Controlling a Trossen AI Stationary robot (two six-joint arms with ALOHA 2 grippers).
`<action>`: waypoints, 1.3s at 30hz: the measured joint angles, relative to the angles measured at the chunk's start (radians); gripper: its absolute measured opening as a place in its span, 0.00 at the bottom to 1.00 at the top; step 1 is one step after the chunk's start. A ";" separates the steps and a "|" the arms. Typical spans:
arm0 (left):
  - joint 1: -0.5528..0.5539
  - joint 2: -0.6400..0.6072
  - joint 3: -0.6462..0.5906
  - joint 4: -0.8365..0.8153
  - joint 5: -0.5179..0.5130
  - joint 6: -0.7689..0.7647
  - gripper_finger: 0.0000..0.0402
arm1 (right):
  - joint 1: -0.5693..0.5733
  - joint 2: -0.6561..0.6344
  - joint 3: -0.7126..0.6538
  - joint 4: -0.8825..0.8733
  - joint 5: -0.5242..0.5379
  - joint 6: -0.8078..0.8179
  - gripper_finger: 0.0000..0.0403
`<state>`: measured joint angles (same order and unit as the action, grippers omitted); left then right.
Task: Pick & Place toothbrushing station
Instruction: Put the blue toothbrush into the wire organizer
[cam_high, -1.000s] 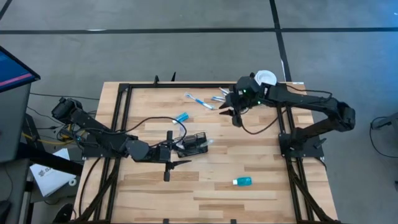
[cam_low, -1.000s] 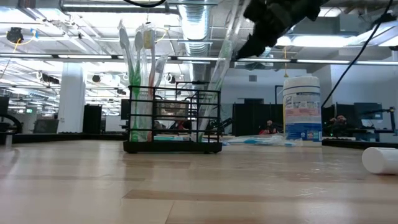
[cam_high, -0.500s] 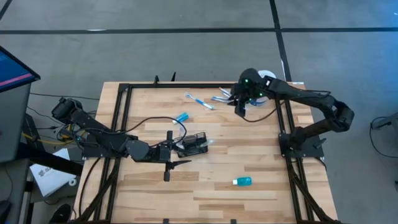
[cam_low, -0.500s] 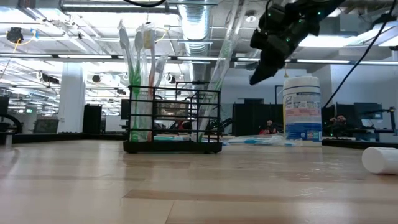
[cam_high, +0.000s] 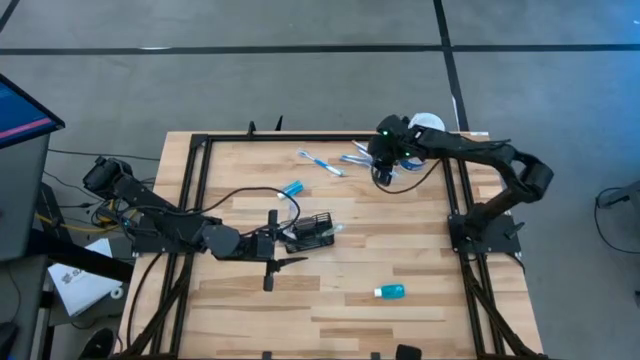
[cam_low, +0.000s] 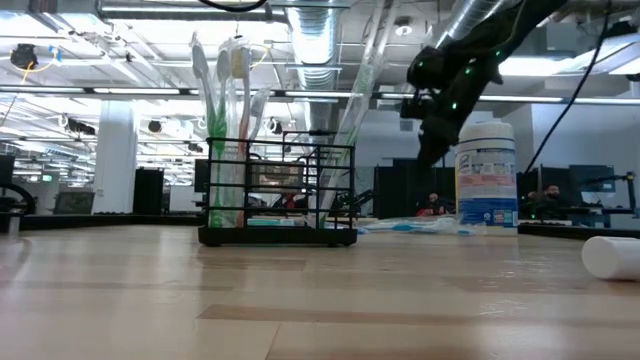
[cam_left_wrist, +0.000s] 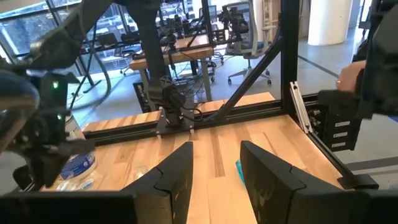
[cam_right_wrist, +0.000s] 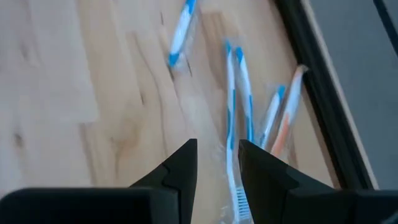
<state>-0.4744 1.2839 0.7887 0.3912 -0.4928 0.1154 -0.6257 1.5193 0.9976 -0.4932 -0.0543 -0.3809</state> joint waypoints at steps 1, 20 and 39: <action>0.000 0.000 0.000 -0.001 0.000 0.000 0.32 | -0.002 0.020 0.005 -0.001 0.010 -0.013 0.27; 0.000 0.000 0.000 -0.002 0.000 0.000 0.32 | -0.052 0.272 0.114 -0.093 0.064 -0.065 0.27; 0.000 0.000 0.000 -0.002 0.000 0.000 0.32 | -0.055 0.329 0.113 -0.109 0.108 -0.069 0.27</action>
<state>-0.4744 1.2839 0.7887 0.3893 -0.4927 0.1157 -0.6811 1.8484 1.1110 -0.6025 0.0533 -0.4501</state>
